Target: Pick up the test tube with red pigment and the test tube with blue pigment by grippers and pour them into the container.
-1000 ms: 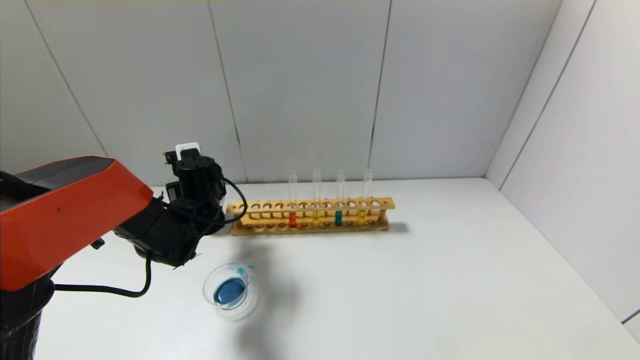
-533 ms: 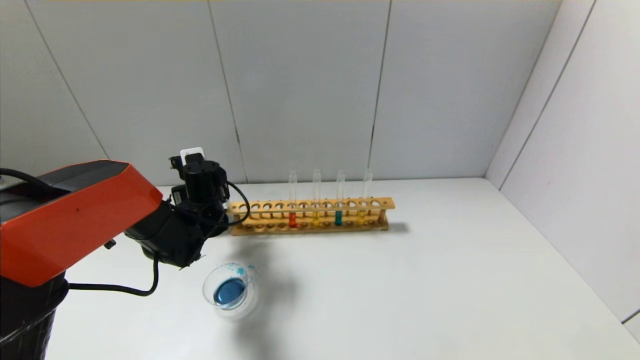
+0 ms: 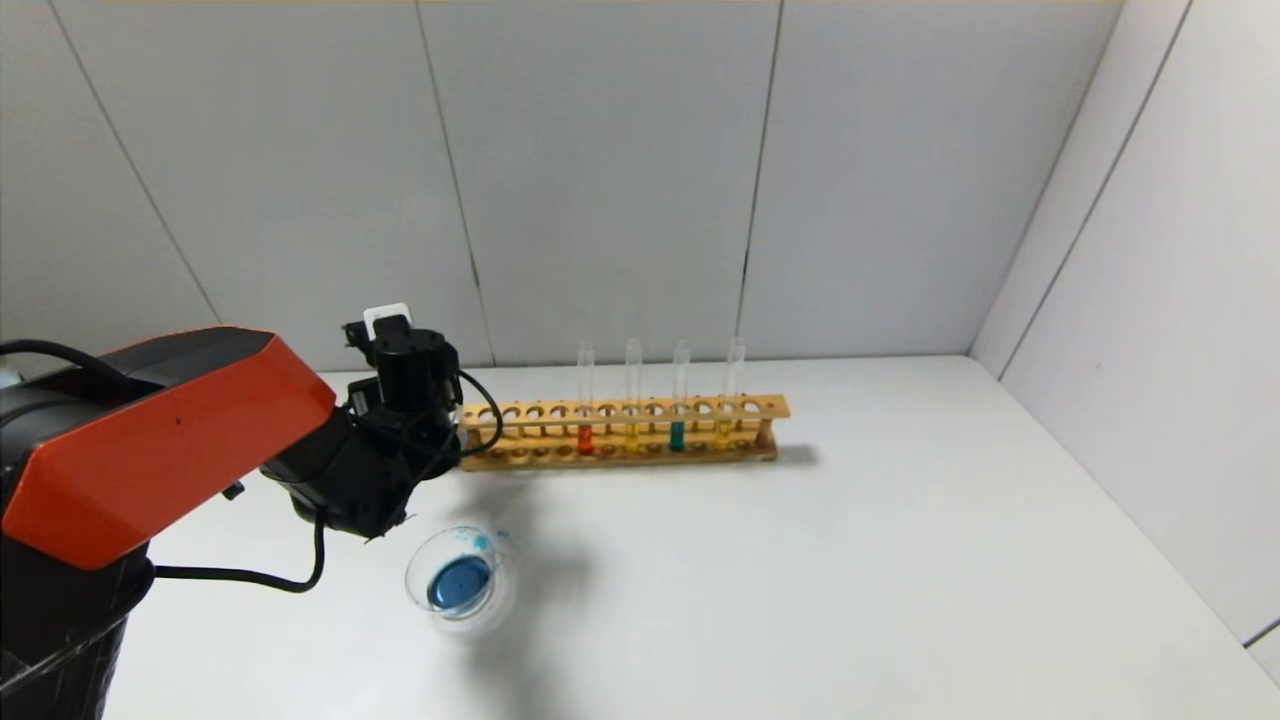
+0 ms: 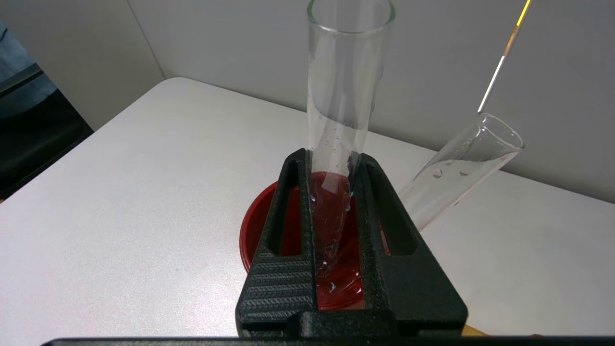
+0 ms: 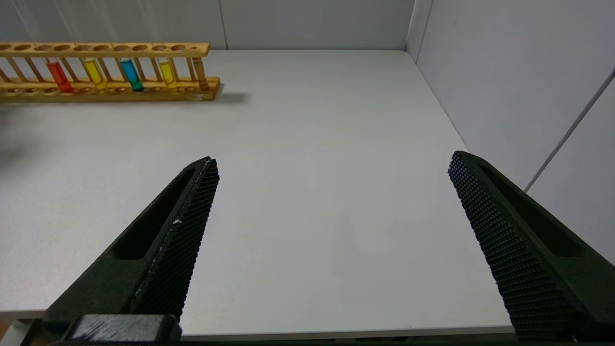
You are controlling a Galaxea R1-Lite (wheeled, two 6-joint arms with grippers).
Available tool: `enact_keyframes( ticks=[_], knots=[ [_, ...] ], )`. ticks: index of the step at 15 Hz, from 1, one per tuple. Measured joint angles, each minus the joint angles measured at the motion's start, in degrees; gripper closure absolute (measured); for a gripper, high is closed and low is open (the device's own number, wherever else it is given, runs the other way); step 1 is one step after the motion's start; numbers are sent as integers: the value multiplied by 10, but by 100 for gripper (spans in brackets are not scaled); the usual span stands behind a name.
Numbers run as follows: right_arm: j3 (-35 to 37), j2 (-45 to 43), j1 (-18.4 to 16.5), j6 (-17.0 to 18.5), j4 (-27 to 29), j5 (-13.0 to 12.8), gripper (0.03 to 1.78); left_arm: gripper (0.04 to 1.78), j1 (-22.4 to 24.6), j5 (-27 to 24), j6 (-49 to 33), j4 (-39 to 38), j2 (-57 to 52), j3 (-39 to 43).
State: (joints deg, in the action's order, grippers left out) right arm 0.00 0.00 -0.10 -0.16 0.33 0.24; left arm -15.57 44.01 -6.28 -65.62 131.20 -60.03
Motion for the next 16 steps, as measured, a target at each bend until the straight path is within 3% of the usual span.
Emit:
enact_keyframes(
  ticks=[5,8,10,14,16],
  knots=[
    [0,0,0,0,0,0,6,152,0,-1,-9,0,3,0],
    [0,0,0,0,0,0,6,140,1,-2,-10,0,5,-3],
    [0,0,0,0,0,0,6,119,1,-2,-10,0,6,-7],
    [0,0,0,0,0,0,6,51,1,-2,-10,-3,6,-8],
    [0,0,0,0,0,0,6,27,1,1,-10,-5,4,-8]
  ],
)
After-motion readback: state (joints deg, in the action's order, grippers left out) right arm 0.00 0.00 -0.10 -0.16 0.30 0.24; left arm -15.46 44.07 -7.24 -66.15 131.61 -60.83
